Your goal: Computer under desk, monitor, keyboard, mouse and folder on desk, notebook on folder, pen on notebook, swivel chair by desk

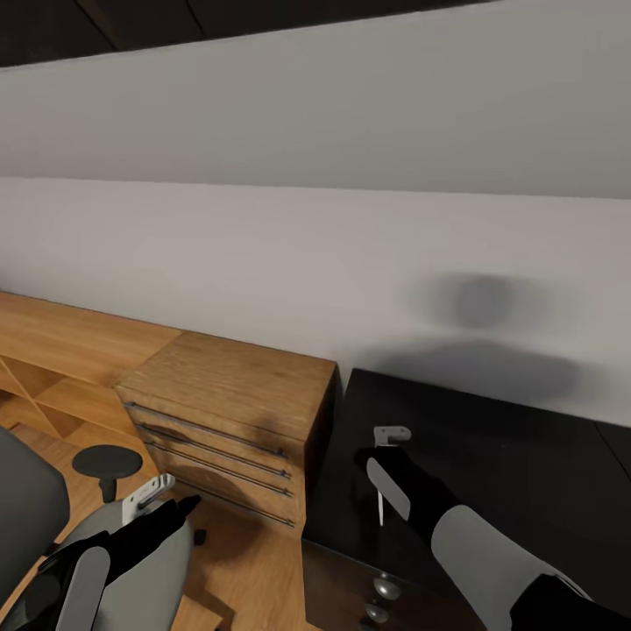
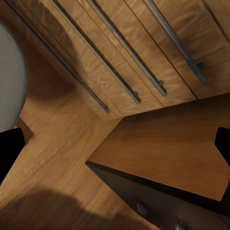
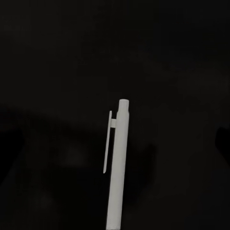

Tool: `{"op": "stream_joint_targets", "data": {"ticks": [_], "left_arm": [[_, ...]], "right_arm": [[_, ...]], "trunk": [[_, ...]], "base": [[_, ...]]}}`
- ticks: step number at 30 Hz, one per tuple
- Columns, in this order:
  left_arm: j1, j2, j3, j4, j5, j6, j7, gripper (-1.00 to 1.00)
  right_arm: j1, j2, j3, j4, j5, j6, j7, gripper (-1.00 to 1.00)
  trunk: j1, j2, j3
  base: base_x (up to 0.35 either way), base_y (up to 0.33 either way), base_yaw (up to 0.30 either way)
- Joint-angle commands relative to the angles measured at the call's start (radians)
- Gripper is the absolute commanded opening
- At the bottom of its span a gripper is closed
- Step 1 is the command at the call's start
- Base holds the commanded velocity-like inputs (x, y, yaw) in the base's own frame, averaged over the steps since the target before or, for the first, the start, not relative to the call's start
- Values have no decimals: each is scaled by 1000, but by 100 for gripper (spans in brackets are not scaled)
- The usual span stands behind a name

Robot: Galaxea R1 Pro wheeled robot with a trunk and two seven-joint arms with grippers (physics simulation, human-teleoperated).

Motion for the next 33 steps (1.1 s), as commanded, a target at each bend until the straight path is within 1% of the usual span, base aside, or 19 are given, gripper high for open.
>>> {"op": "stream_joint_targets", "data": {"ticks": [1, 24, 33], "left_arm": [[-1, -1, 2, -1, 11, 5, 9, 100], [-1, 0, 3, -1, 11, 5, 9, 100], [-1, 2, 6, -1, 11, 5, 9, 100]], "right_arm": [[-1, -1, 6, 4, -8, 3, -9, 100], [-1, 0, 4, 16, -11, 3, -9, 100], [-1, -1, 3, 16, -12, 3, -9, 100]], "trunk": [[4, -8, -4], [92, -169, -76], [92, -169, -76]], "base": [[0, 0, 0], [0, 0, 0], [0, 0, 0]]}}
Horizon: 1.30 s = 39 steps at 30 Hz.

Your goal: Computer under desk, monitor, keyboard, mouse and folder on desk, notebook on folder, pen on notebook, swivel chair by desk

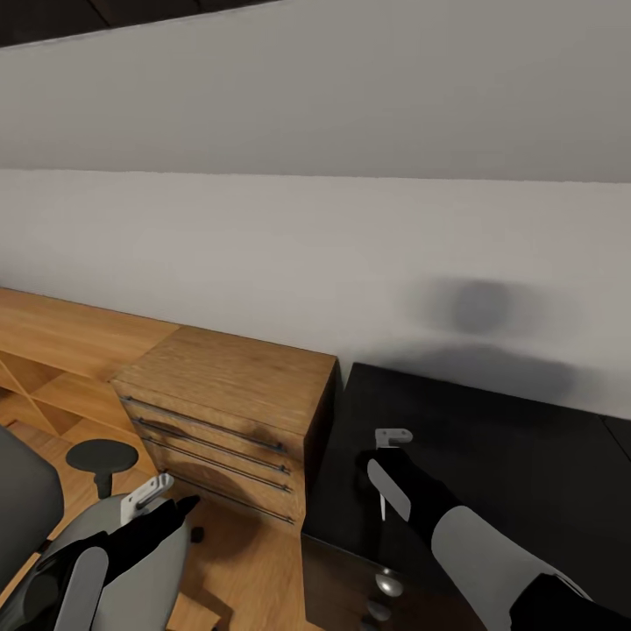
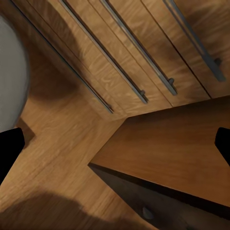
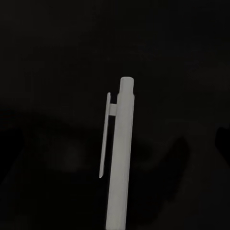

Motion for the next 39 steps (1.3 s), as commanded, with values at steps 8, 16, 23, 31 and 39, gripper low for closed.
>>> {"op": "stream_joint_targets", "data": {"ticks": [8, 16, 23, 31, 39], "left_arm": [[-1, -1, 10, -1, 11, 5, 8, 100], [-1, -1, 13, -1, 11, 5, 8, 100], [-1, -1, 13, -1, 11, 5, 8, 100], [-1, -1, 14, -1, 11, 6, 8, 100], [-1, -1, 14, -1, 11, 6, 8, 100]], "right_arm": [[-1, -6, 3, -1, -12, 1, -9, 100], [-1, -14, 2, -1, -13, 1, 10, 100], [-1, -15, 1, -1, -13, 1, 13, 100], [-1, -15, 1, -1, -13, 1, 13, 100], [-1, -15, 1, -1, -13, 1, 13, 100]], "trunk": [[0, -1, -1], [0, -1, -1], [0, -1, -1], [0, -1, -1], [12, -22, -10]], "base": [[0, 0, 0], [0, 0, 0], [0, 0, 0], [0, 0, 0], [0, 0, 0]]}}
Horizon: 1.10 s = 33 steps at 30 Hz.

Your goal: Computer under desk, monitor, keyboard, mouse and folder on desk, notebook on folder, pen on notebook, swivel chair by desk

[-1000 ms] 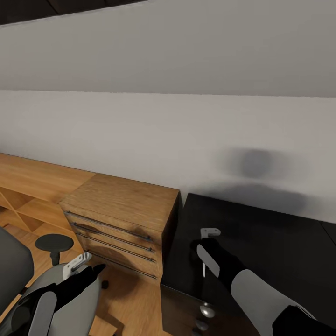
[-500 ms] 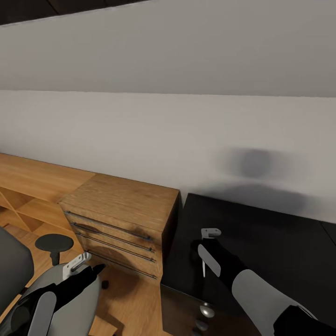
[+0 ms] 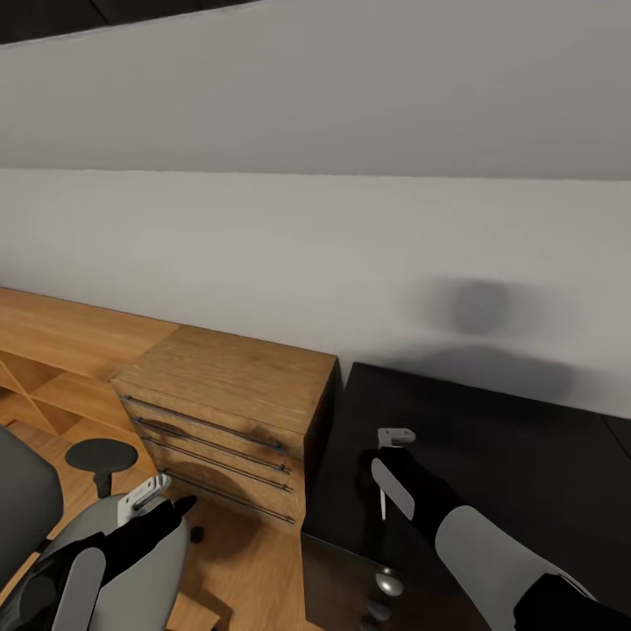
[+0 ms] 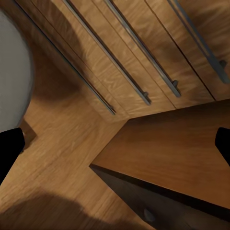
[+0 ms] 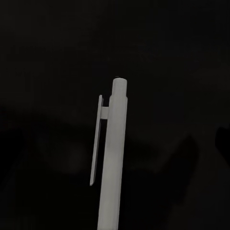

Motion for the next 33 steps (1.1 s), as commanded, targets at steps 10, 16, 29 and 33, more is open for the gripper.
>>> {"op": "stream_joint_targets", "data": {"ticks": [10, 16, 29, 33], "left_arm": [[-1, -1, 2, -1, 11, 6, 9, 100], [-1, -1, 2, -1, 11, 5, 9, 100], [-1, -1, 2, -1, 11, 6, 9, 100], [-1, -1, 2, -1, 11, 6, 9, 100]], "right_arm": [[-1, -1, 6, 0, -6, 7, -9, 100], [-1, -1, 6, 0, -6, 7, -9, 100], [-1, -1, 7, 0, -6, 8, -9, -100], [-1, -1, 7, 0, -6, 8, -9, -100]], "trunk": [[8, -15, -8], [8, -15, -8], [8, -15, -8], [8, -15, -8]], "base": [[0, 0, 0], [0, 0, 0], [0, 0, 0], [0, 0, 0]]}}
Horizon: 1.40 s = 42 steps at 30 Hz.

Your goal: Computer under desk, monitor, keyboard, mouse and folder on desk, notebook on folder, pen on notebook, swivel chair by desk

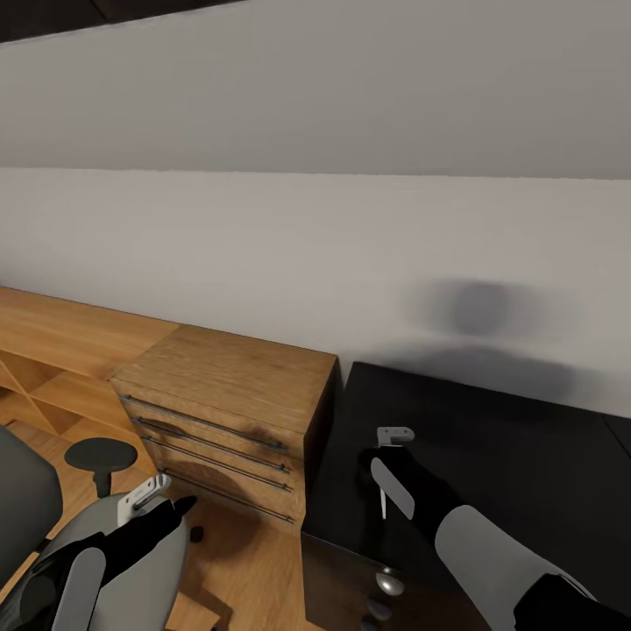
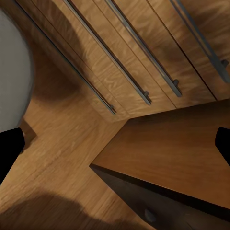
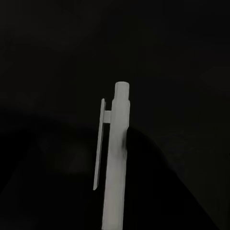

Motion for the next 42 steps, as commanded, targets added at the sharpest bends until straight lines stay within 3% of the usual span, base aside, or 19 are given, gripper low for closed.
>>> {"op": "stream_joint_targets", "data": {"ticks": [1, 42], "left_arm": [[-1, -1, 2, -1, 11, 5, 9, 100], [-1, -2, 8, -1, 11, 5, 9, 100]], "right_arm": [[-1, -1, 5, 10, -5, 9, -9, -100], [-1, -3, 4, 0, -5, 17, -15, -100]], "trunk": [[0, -1, -1], [0, -1, -1]], "base": [[0, 0, 0], [0, 0, 0]]}}
